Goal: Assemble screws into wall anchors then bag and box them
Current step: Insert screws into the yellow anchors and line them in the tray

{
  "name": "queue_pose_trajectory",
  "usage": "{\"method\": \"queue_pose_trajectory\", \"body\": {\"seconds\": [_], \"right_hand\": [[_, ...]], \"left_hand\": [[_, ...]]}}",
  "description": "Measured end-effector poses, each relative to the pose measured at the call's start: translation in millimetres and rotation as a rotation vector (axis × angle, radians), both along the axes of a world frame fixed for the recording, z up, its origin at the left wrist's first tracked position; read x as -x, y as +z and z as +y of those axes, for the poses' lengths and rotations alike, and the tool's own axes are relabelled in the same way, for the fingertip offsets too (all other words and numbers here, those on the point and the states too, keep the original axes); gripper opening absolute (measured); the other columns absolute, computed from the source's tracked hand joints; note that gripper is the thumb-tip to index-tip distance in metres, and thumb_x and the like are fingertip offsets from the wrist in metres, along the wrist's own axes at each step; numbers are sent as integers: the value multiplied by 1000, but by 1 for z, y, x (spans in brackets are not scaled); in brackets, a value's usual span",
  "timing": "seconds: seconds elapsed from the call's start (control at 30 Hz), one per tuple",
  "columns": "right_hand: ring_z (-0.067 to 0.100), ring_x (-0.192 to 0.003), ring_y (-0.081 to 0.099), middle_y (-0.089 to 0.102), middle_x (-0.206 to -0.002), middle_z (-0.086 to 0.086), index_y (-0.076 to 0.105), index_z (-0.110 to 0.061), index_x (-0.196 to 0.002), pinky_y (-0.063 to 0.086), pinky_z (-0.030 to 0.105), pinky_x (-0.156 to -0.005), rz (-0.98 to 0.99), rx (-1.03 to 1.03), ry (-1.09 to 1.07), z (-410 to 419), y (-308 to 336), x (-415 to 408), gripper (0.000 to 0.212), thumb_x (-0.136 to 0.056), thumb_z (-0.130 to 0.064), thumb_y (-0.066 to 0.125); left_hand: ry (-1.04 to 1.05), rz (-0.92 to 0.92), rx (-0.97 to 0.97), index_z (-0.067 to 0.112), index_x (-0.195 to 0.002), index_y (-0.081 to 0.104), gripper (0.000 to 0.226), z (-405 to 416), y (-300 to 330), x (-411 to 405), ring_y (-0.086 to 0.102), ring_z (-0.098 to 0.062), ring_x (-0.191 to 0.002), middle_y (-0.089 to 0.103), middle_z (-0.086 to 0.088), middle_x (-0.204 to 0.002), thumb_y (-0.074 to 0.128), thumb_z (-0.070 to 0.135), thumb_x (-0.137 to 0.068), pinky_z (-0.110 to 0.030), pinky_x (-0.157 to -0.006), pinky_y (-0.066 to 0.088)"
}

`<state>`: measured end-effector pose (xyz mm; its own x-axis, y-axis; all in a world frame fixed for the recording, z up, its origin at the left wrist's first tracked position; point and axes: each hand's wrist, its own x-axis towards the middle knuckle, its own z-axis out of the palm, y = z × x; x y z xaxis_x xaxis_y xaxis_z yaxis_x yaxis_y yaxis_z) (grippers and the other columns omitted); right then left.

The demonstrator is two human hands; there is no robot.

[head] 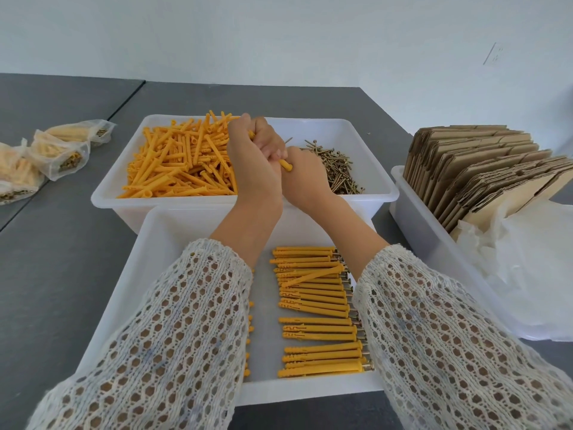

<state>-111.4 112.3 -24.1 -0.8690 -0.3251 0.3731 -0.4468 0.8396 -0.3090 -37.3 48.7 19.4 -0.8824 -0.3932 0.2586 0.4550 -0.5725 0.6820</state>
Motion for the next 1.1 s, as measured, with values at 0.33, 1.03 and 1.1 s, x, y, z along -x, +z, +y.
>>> {"method": "queue_pose_trajectory", "body": {"seconds": [0.33, 1.03, 1.1], "right_hand": [[16, -49, 24, 31, -51, -1, 30, -17, -54, 21, 32, -51, -112, 364, -49, 5, 0, 2, 44, -96, -19, 40], [14, -49, 22, 28, -50, -3, 29, -18, -53, 18, 31, -49, -119, 388, -9, -2, -1, -3, 43, -94, -19, 41], [15, -49, 22, 28, -49, -2, 28, -18, -53, 18, 31, -49, -118, 391, -11, -2, -1, -3, 43, -94, -18, 41]], "left_hand": [[7, 23, -93, 22, -54, 25, 47, -14, 7, 1, 12, -19, -58, 15, 1, -50, 25, 16, -101, -30, -55, 24], [38, -10, -58, 21, -54, 26, 47, -17, 2, 3, 15, -17, -56, 17, 1, -50, 24, 13, -100, -30, -55, 24], [41, -13, -30, 21, -54, 27, 47, -15, 1, 3, 16, -17, -55, 18, 1, -50, 23, 12, -100, -30, -55, 25]]}}
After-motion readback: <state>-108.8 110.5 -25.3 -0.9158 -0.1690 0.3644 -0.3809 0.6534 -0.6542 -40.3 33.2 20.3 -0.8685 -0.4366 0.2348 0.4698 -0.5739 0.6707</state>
